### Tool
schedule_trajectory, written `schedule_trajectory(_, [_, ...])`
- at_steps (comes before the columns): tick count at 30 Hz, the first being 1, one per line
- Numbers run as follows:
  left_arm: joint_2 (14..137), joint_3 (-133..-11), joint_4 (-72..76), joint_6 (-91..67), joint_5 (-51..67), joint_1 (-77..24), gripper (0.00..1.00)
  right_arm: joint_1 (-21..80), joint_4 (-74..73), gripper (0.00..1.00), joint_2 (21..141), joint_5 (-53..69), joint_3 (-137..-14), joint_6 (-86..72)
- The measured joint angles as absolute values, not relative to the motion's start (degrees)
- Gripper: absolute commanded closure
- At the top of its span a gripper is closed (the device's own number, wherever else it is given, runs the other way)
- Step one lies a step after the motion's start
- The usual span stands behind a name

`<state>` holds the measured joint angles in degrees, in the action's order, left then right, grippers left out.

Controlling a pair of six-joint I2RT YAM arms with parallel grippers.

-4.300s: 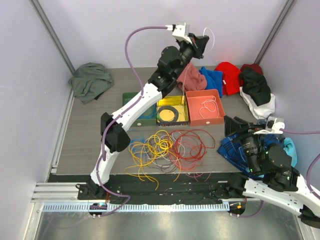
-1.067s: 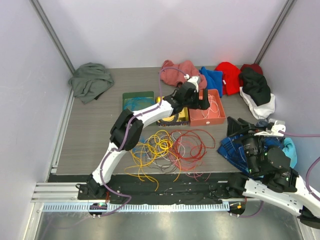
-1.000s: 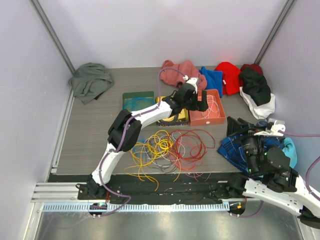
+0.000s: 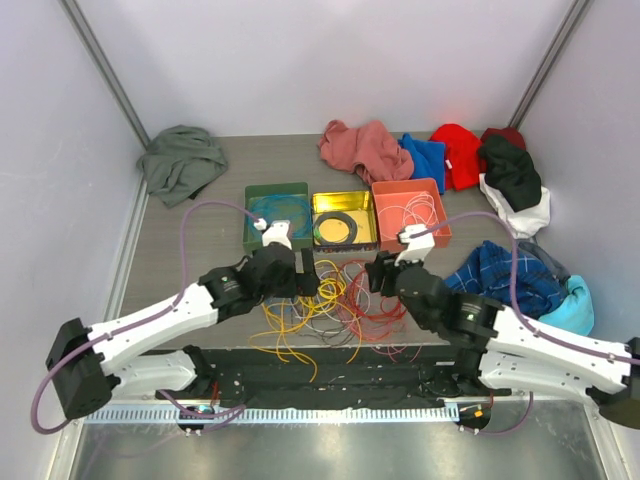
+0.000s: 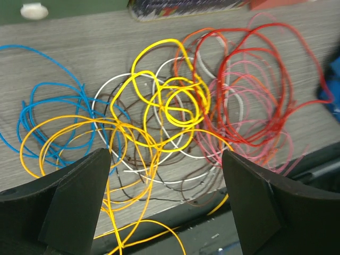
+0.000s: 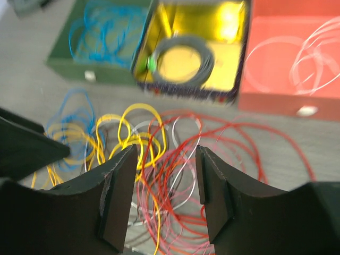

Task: Untangle the cables

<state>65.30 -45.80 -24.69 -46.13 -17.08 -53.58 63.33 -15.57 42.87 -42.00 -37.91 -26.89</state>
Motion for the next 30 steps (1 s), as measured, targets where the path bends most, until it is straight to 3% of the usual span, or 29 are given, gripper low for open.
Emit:
schedule_trajectory(1, [63.8, -45.6, -24.8, -46.3, -16.8, -53.6, 0.17, 63.3, -15.7, 0.46, 45.2, -40.5, -37.8, -27.9])
schedule_trajectory(8, [58.3, -43.4, -23.1, -43.4, -11.8, -58.5, 0.28, 63.5, -16.5, 0.46, 47.6, -36.7, -34.5, -34.0])
schedule_trajectory(10, [60.5, -43.5, -23.0, -41.9, -10.6, -62.0, 0.35, 63.5, -16.7, 0.46, 46.7, -36.7, -34.0, -35.0])
schedule_trajectory(15, [70.1, -43.6, -22.7, -39.7, -8.9, -69.5, 0.41, 63.5, -16.8, 0.46, 46.3, -36.9, -34.0, -36.6])
schedule_trajectory(20, [74.8, -41.3, -17.5, -40.2, -9.7, -70.5, 0.55, 63.5, -16.8, 0.46, 46.9, -36.8, -34.0, -37.6])
schedule_trajectory(30, [85.4, -42.6, -12.6, -40.5, -16.1, -70.3, 0.56, 63.5, -17.5, 0.47, 43.7, -37.2, -34.0, -38.1])
